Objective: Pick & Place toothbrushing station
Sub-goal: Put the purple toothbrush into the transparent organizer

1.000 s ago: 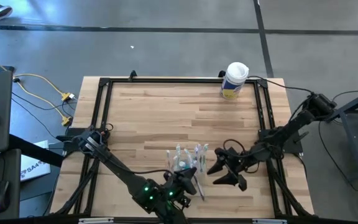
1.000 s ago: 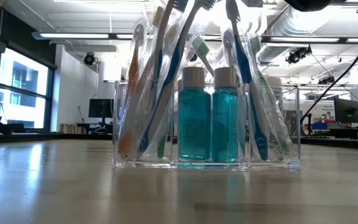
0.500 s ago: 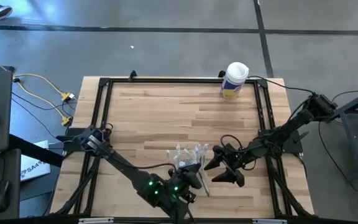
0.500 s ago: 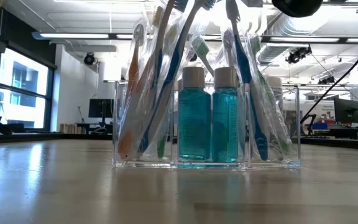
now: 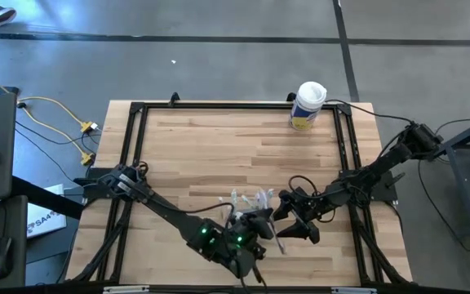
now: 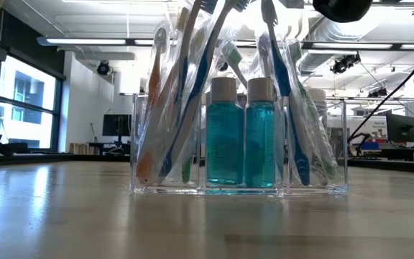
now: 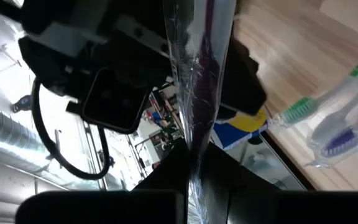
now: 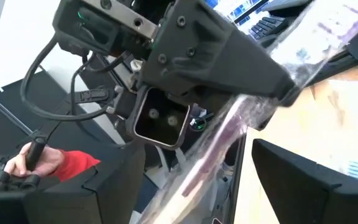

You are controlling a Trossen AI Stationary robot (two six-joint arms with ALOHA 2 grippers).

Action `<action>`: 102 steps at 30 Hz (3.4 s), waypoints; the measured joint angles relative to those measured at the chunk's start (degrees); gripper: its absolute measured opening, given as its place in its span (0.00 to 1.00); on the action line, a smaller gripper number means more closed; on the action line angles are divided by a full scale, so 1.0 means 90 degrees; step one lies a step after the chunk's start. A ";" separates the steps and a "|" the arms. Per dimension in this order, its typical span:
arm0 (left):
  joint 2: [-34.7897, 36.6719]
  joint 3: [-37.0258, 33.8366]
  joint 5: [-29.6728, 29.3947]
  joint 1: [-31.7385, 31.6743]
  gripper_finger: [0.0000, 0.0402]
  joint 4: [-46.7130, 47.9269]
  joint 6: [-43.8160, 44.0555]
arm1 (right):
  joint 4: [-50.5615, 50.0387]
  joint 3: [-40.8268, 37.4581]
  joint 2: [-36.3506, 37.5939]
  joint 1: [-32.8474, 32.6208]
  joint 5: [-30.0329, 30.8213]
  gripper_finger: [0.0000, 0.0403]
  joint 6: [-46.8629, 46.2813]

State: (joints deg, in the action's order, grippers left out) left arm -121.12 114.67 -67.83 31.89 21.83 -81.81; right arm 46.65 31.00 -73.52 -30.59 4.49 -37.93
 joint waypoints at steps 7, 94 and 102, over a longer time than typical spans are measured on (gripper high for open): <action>-0.0043 0.0000 0.0134 -0.0054 0.04 -0.0157 -0.0231 | 0.0002 0.0002 0.0000 0.0000 0.0000 0.72 0.0004; 0.0732 -0.0005 -0.2281 0.1138 0.38 0.0153 0.5700 | -0.2426 0.0000 0.1636 -0.3357 0.4965 0.03 0.3595; 0.1965 0.0005 0.0491 0.0987 0.22 0.5348 1.1709 | -0.2443 0.0000 0.2048 -0.4821 0.7390 0.03 0.4443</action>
State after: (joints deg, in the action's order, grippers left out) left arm -103.43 114.72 -63.40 40.77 69.96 23.57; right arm 24.67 31.00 -55.08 -73.98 71.00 2.06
